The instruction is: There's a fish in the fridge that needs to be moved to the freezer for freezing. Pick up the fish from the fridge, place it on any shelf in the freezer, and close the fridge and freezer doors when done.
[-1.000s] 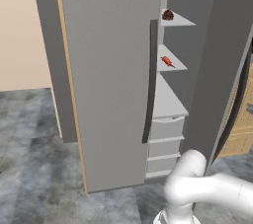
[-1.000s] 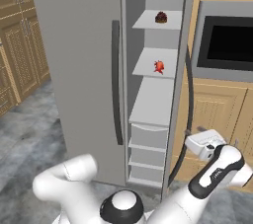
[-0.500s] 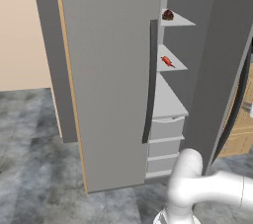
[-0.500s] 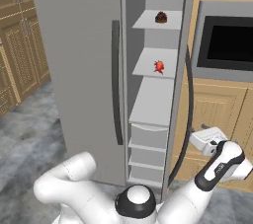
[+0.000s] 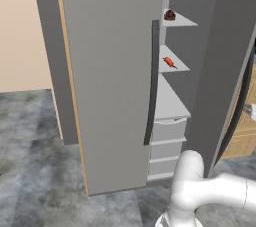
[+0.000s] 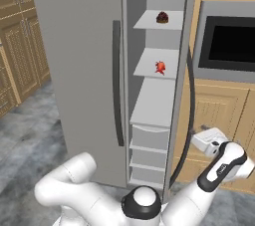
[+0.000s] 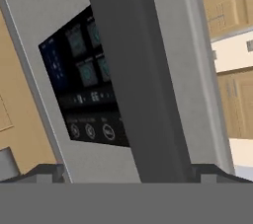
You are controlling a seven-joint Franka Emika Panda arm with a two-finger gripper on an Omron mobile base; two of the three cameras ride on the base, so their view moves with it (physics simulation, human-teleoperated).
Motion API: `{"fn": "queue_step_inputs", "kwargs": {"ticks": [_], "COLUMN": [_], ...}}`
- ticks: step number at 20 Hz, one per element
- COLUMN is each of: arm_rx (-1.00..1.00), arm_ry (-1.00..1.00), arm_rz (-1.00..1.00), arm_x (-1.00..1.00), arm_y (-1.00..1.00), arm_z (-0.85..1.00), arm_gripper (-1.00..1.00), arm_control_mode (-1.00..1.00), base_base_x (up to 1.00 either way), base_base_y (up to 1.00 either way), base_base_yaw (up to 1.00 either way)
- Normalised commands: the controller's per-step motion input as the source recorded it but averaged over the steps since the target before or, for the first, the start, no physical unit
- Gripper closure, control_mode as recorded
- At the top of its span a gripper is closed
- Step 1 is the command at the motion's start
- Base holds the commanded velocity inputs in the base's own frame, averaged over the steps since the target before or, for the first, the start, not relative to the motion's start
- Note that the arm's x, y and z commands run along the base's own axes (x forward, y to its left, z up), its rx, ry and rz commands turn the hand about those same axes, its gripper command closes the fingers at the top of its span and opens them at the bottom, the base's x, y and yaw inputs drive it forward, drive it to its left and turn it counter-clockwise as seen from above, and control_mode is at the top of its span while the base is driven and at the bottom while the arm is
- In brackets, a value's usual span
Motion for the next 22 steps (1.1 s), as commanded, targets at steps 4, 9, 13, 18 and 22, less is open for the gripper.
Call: {"fn": "queue_step_inputs", "kwargs": {"ticks": [4, 9, 13, 18, 22], "arm_rx": [-0.01, -0.01, 0.0, 0.0, 0.0], "arm_ry": [0.02, 0.0, -0.01, -0.08, -0.02], "arm_rz": [0.1, 0.11, 0.1, 0.01, 0.0], "arm_x": [0.09, 0.18, 0.06, 0.0, 0.11], "arm_y": [0.66, 0.88, 0.99, 1.0, 1.0], "arm_z": [-0.18, -0.11, -0.03, 0.0, 0.0], "arm_gripper": [-1.0, -1.0, -1.0, -1.0, -1.0], "arm_control_mode": [-1.0, -1.0, -1.0, -1.0, -1.0], "base_base_x": [0.0, 0.0, 0.0, 0.0, 0.0], "base_base_y": [0.0, 0.0, 0.0, 0.0, 0.0], "base_base_yaw": [0.0, 0.0, 0.0, 0.0, 0.0]}}
